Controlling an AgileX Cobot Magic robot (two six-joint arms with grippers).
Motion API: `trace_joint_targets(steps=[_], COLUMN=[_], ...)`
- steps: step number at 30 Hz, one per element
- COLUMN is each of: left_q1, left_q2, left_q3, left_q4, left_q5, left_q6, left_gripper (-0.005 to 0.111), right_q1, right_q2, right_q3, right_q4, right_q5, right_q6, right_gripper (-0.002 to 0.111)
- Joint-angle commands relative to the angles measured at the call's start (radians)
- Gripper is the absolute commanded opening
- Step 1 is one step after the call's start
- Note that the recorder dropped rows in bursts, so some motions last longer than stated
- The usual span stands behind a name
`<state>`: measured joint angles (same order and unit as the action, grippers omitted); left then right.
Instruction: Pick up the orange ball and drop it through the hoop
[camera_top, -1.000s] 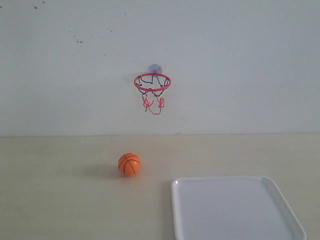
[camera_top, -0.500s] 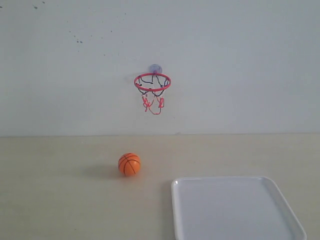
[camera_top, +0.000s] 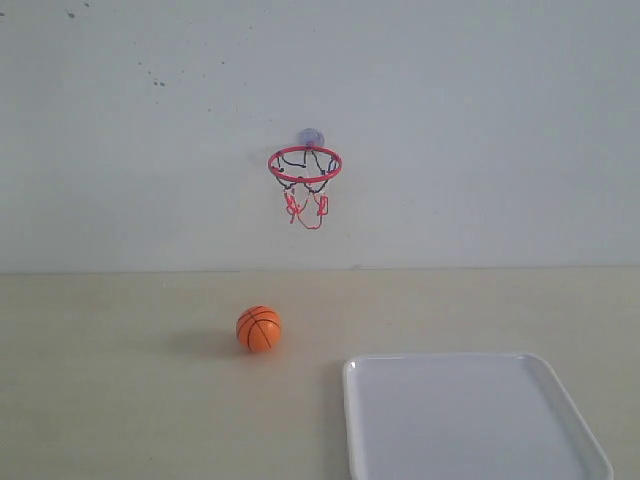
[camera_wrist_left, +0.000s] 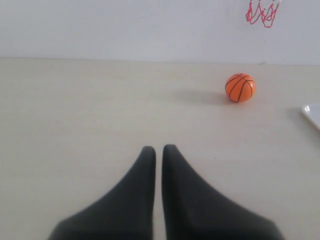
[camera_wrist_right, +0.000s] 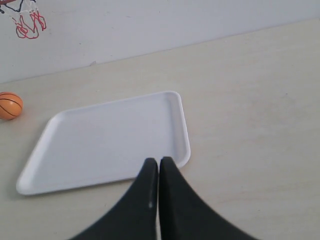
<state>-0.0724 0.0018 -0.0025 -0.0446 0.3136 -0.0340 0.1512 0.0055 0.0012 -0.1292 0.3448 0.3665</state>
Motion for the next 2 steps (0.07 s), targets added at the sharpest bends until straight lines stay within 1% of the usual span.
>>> trace_joint_targets(steps=[1,2], left_q1=[-0.007,-0.007], left_q2=[-0.002,-0.002], left_q3=[0.003,0.003], left_q4=[0.004,0.004], left_q5=[-0.007,-0.007], left_q6=[0.002,0.002], left_gripper=[0.004,0.004], right_q1=[-0.003,-0.003], right_q2=[-0.005,-0.005], right_q3=[-0.001,-0.001], right_q4=[-0.01,-0.01], right_q5=[0.001,0.001], right_q6=[-0.01,-0.01], right_gripper=[0.0,0.0])
